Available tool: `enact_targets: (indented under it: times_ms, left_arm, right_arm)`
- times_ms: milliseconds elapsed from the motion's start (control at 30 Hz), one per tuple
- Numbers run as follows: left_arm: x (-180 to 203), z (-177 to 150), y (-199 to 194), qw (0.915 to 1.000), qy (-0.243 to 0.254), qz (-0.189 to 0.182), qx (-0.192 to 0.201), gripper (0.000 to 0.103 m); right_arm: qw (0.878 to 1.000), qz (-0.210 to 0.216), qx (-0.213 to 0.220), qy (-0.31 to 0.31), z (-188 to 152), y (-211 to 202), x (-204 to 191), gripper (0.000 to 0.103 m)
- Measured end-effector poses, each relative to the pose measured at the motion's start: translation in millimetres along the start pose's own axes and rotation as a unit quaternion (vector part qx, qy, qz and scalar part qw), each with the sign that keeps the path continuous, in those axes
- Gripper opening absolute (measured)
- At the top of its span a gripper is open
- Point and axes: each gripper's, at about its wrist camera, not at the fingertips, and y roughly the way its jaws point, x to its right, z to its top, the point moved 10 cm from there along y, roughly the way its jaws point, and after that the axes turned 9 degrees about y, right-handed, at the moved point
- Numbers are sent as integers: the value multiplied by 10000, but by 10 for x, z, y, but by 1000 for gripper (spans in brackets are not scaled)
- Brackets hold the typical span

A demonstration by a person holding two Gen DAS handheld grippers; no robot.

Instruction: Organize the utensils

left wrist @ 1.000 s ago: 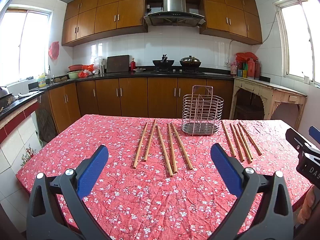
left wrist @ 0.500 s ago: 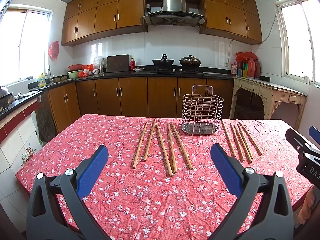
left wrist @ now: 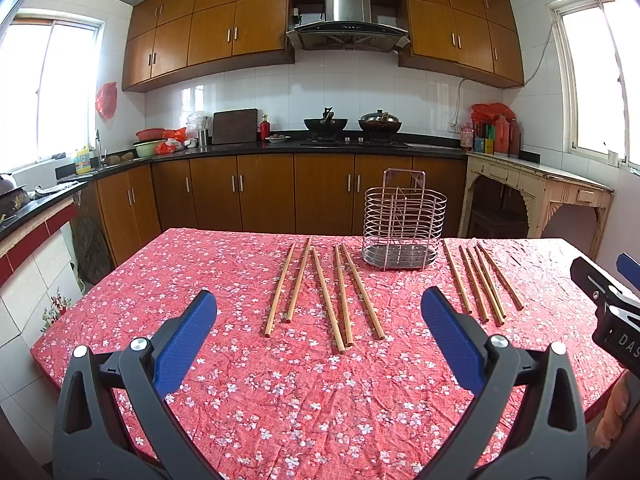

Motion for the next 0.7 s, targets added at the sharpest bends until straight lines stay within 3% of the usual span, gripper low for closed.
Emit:
enact_targets:
  times_ms: [233, 500, 600, 700]
  left_arm:
    - [52, -81, 107, 10000, -2, 14, -68, 101]
    - [-241, -258, 568, 9983, -141, 188, -528, 101]
    - [-367, -268, 742, 9974, -63, 318, -649, 96]
    - [-465, -297, 964, 9958, 87, 362, -833, 87]
  right_arm:
    - [10000, -26, -61, 35, -45, 61, 21, 99]
    - [9947, -602, -753, 371, -144, 582, 545, 94]
    - [9865, -841, -1282, 567, -248, 924, 794, 82]
    - [9748, -946, -1924, 624, -416, 1323, 967, 63]
